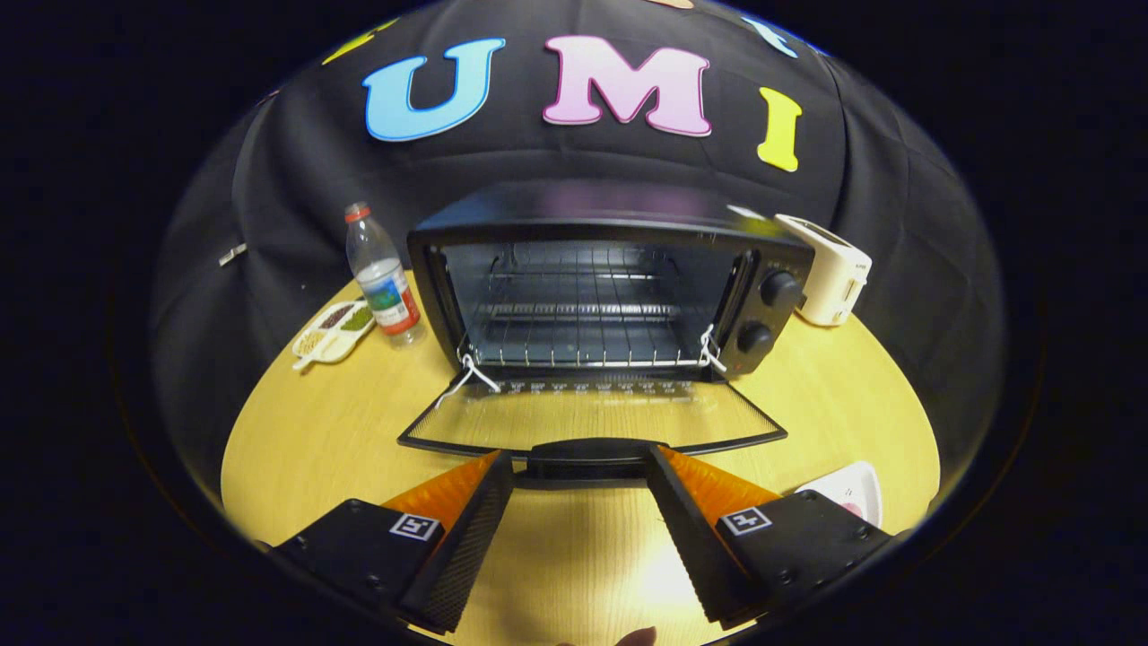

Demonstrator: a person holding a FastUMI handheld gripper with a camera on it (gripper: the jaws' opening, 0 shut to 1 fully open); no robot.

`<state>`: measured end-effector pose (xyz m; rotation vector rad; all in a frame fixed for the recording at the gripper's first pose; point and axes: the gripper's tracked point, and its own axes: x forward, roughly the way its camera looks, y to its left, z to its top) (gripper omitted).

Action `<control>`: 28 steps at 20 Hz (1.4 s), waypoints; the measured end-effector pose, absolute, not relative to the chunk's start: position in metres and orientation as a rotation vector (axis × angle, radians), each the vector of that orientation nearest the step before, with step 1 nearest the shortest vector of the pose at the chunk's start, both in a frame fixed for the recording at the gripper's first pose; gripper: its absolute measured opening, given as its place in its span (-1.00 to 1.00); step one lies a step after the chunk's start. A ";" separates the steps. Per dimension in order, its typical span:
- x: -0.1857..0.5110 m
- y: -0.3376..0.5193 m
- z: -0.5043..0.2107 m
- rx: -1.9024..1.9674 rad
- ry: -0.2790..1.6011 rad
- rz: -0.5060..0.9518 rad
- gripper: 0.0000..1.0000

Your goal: Open the toaster oven, put the food inside, and close the toaster oven door.

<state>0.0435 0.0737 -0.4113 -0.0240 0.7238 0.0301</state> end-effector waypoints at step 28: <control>-0.015 -0.249 -0.397 0.067 1.109 0.044 0.98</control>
